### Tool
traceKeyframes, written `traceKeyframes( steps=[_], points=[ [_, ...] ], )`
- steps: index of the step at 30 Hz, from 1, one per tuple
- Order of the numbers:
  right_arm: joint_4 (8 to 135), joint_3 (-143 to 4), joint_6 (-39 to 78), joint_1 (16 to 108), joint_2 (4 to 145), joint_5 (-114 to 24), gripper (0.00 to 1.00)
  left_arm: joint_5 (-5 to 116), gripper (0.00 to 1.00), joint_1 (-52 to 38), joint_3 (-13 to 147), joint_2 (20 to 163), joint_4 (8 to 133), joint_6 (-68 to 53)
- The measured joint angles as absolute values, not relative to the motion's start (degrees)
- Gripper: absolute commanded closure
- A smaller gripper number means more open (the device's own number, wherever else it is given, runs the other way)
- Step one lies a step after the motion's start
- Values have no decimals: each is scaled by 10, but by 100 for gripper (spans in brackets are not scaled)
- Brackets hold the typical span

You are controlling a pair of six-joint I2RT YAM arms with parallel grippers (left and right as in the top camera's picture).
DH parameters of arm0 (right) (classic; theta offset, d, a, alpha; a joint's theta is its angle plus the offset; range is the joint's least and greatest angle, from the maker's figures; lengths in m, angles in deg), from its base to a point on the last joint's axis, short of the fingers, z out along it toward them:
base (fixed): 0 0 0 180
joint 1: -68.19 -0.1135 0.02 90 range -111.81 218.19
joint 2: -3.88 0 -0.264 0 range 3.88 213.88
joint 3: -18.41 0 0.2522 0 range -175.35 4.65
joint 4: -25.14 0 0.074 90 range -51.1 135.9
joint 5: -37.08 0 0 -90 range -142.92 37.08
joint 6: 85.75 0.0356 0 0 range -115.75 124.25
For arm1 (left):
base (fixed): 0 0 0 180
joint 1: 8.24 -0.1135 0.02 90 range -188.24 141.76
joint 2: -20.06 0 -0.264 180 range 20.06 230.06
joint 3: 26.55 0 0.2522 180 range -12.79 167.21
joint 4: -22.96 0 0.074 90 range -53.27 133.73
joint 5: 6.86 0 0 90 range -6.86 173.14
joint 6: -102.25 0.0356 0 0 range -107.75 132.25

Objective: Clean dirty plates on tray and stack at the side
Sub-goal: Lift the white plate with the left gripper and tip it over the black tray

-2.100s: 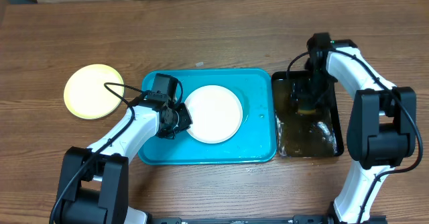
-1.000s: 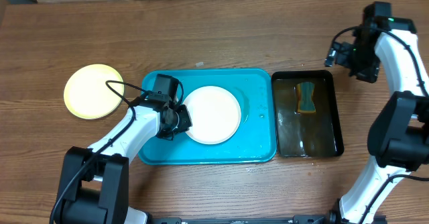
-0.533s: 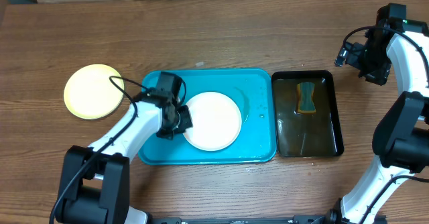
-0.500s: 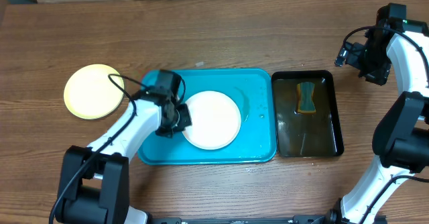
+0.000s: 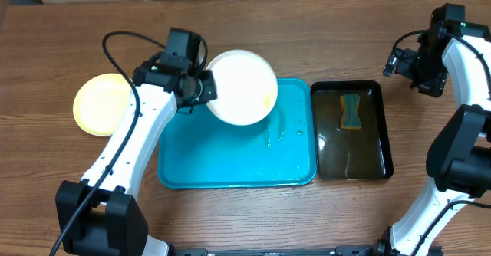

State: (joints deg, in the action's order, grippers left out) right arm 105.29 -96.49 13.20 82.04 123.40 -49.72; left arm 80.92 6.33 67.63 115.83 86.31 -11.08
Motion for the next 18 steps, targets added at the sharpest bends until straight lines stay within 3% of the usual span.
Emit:
traceKeyframes(
  steps=[9,18],
  points=[
    [1053,-965,132,820,1234,-497,0,881,96,218,702,1159,799,-113],
    [1053,-965,132,820,1234,-497,0,1043,96,409,704,1181,705,-112]
  ],
)
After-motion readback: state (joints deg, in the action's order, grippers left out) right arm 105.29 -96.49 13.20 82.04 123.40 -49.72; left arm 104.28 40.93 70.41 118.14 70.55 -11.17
